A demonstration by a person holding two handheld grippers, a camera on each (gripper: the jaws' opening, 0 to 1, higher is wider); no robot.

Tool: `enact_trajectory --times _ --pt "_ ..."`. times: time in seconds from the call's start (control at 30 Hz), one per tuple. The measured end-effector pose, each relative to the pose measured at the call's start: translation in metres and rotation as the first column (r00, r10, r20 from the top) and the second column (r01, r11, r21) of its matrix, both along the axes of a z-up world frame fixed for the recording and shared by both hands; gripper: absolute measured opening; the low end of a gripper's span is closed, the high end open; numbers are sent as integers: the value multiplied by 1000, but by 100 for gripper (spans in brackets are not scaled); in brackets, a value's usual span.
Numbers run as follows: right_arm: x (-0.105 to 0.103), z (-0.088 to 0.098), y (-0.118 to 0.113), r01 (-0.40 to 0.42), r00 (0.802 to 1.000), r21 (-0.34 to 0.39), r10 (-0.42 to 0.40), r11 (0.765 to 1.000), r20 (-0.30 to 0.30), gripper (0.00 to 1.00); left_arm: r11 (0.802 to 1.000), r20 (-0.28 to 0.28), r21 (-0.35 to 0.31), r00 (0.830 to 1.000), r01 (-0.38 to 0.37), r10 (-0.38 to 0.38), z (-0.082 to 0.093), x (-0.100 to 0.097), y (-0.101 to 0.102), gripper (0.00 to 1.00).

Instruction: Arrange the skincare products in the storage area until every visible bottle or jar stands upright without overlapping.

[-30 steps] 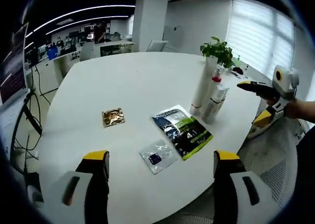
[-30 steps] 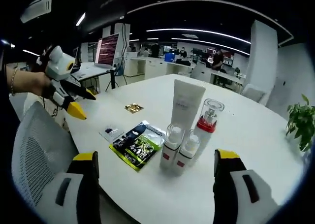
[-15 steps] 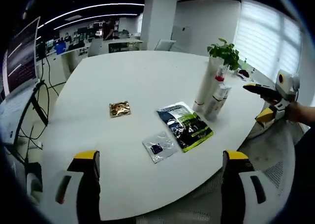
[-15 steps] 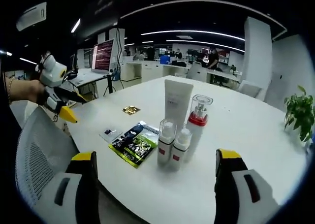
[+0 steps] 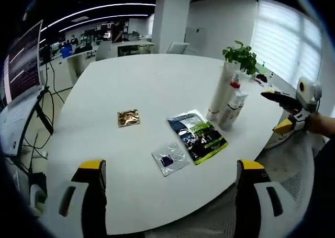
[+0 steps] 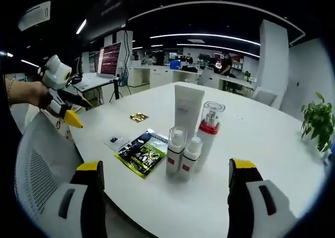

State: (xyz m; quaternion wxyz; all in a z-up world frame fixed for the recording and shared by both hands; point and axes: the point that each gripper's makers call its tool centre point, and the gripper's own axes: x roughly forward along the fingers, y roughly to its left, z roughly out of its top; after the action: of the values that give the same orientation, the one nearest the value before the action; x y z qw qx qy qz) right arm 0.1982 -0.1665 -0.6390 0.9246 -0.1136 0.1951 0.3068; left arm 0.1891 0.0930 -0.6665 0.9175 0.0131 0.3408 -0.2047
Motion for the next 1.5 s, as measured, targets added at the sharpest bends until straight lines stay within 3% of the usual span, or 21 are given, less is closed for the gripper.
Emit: enact_trajectory --times 0.5,0.63,1.03,1.5 --pt "-1 4 0 4 1000 6 -4 1000 25 95 996 -21 83 999 39 -38 -1 22 2 99" --pt "0 3 1 8 1000 4 -8 1000 24 96 997 -33 69 999 43 -41 -3 33 1 99" --pt "4 -4 -6 53 998 34 -51 998 -46 93 989 -84 118 994 85 -75 -19 63 1 98" --pt "6 -9 -14 96 993 30 -93 995 -75 92 976 -126 176 986 127 -105 -39 94 9 96"
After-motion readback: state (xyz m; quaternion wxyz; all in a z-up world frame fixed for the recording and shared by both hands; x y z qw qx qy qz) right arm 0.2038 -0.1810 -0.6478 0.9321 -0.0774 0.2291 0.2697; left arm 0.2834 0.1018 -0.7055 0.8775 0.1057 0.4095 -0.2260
